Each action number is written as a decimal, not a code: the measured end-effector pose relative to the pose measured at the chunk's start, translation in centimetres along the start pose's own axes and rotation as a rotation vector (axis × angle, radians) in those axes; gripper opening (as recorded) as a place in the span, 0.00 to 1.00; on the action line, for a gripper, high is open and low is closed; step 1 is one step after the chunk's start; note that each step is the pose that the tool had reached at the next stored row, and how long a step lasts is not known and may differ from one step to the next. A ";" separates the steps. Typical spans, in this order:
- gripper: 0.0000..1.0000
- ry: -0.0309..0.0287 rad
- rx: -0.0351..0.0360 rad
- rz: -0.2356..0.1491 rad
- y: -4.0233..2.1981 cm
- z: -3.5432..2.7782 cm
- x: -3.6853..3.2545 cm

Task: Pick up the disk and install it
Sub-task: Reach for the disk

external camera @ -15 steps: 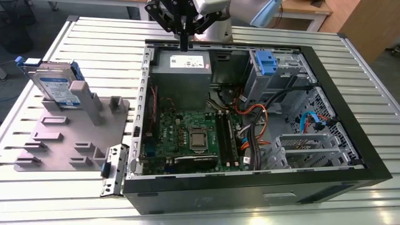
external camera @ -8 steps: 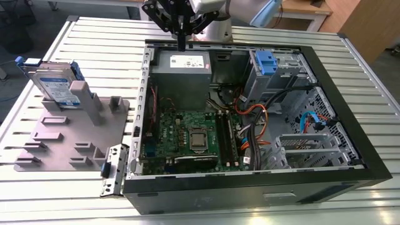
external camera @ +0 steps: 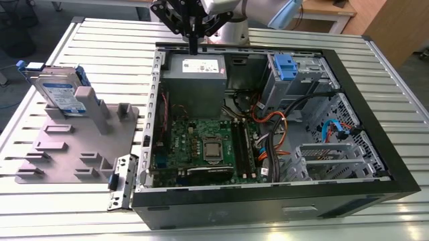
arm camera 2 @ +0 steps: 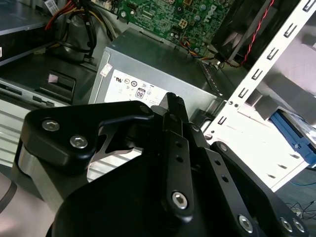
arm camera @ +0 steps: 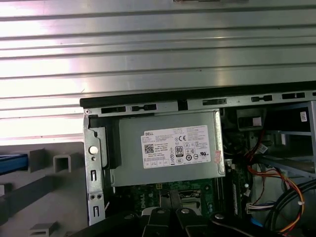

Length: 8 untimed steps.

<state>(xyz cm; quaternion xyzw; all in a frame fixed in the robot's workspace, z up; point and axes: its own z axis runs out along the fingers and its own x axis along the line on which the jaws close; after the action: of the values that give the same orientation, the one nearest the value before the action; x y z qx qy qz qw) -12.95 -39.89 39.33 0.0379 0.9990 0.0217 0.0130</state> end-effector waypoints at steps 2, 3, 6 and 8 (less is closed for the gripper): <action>0.11 0.0000 0.0000 0.000 0.00 0.00 0.05; 0.11 -0.0001 0.0000 0.000 -0.01 0.00 0.08; 0.11 0.0000 0.0000 0.000 -0.01 -0.01 0.21; 0.11 -0.0001 0.0000 0.000 -0.02 -0.01 0.29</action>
<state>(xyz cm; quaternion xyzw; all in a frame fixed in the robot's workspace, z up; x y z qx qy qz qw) -13.25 -39.89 39.33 0.0379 0.9990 0.0217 0.0131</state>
